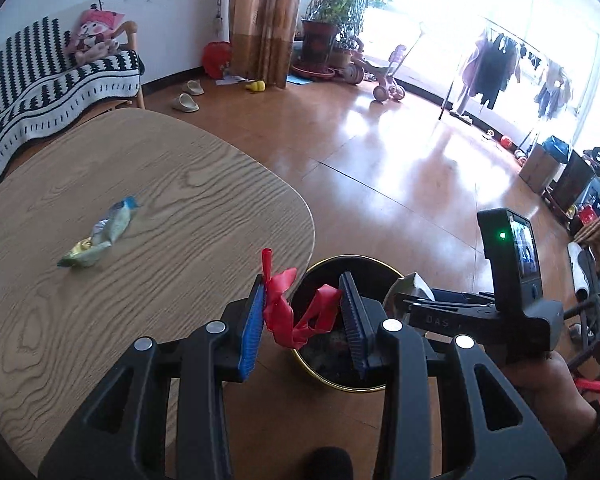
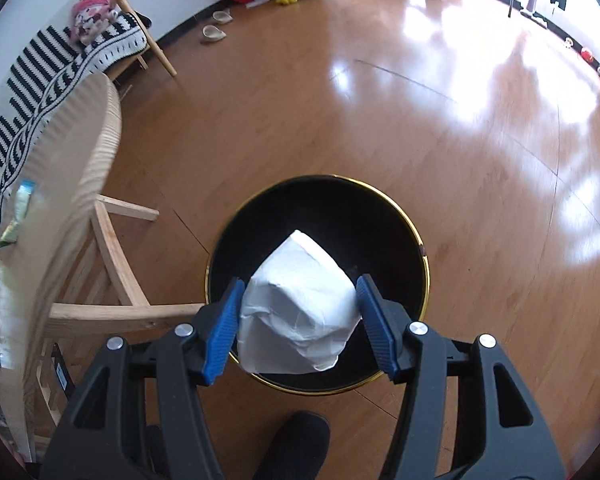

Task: Collect trash
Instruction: 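Drop the red ribbon and white tissue into the black bin, opening both tools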

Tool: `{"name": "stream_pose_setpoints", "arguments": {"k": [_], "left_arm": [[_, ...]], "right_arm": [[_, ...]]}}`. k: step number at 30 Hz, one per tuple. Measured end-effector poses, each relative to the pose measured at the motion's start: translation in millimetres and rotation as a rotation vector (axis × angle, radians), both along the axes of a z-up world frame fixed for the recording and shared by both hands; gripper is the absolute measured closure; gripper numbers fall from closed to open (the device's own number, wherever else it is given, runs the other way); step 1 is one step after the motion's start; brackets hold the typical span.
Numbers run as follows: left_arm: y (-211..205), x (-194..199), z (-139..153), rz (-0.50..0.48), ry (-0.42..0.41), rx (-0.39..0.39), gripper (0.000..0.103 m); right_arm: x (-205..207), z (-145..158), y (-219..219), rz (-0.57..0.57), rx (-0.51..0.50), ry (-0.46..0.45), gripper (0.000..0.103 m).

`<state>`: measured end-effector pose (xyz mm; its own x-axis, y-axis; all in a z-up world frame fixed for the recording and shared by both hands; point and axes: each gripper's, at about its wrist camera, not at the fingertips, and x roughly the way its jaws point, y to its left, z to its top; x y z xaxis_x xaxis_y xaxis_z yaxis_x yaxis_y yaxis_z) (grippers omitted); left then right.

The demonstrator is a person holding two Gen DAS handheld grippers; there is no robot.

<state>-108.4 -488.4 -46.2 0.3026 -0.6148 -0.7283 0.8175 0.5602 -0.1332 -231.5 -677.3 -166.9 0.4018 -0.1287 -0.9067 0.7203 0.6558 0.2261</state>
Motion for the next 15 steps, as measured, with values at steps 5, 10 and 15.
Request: {"name": "stream_pose_setpoints", "arguments": {"k": [5, 10, 15], "left_arm": [[-12, 2, -6, -0.003, 0.004, 0.006, 0.067], [-22, -8, -11, -0.013, 0.009, 0.009, 0.067], [-35, -15, -18, -0.038, 0.013, 0.016, 0.067]], "right_arm": [[4, -1, -4, -0.001, 0.011, -0.009, 0.045], [0, 0, -8, -0.021, 0.017, -0.020, 0.042], [-12, 7, -23, -0.082, 0.022, -0.064, 0.024]]}}
